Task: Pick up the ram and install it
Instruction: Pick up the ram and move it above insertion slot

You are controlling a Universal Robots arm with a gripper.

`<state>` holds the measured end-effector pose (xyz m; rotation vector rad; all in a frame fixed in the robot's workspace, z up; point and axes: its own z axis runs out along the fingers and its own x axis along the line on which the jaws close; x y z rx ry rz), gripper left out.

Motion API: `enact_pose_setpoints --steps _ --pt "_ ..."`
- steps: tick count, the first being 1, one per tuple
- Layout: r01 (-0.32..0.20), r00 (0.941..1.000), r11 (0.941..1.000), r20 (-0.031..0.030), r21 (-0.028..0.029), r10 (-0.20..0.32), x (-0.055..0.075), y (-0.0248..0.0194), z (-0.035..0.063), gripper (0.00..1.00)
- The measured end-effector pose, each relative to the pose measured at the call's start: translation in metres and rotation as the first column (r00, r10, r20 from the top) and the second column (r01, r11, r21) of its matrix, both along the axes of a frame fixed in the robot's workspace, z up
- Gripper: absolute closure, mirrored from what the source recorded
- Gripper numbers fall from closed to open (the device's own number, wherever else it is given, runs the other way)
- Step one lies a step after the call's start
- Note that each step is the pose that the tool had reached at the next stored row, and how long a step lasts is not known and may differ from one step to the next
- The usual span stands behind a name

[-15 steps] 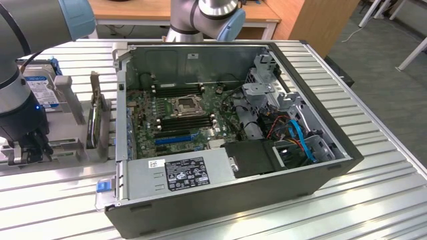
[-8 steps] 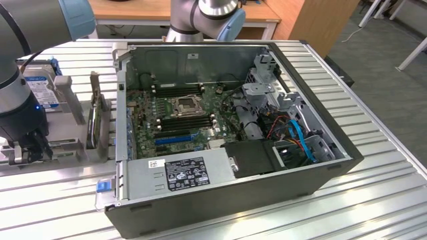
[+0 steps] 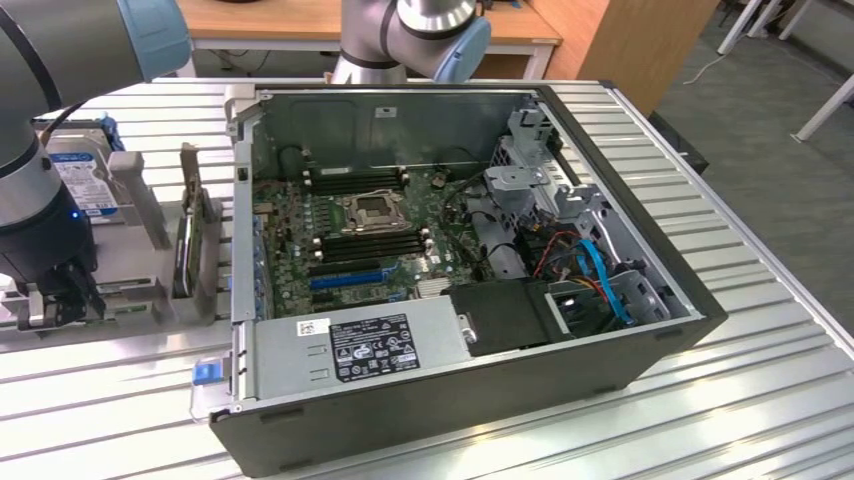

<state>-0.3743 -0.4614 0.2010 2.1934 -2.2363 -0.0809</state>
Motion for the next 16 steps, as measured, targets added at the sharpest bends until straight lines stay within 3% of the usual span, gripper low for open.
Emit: enact_pose_setpoints --steps 7,16 --pt "0.000 1.0000 1.0000 0.0001 0.0001 0.000 0.000 0.0000 0.0002 0.88" --pt "0.000 1.0000 1.0000 0.0000 0.0000 0.000 0.000 0.0000 0.0113 0.88"
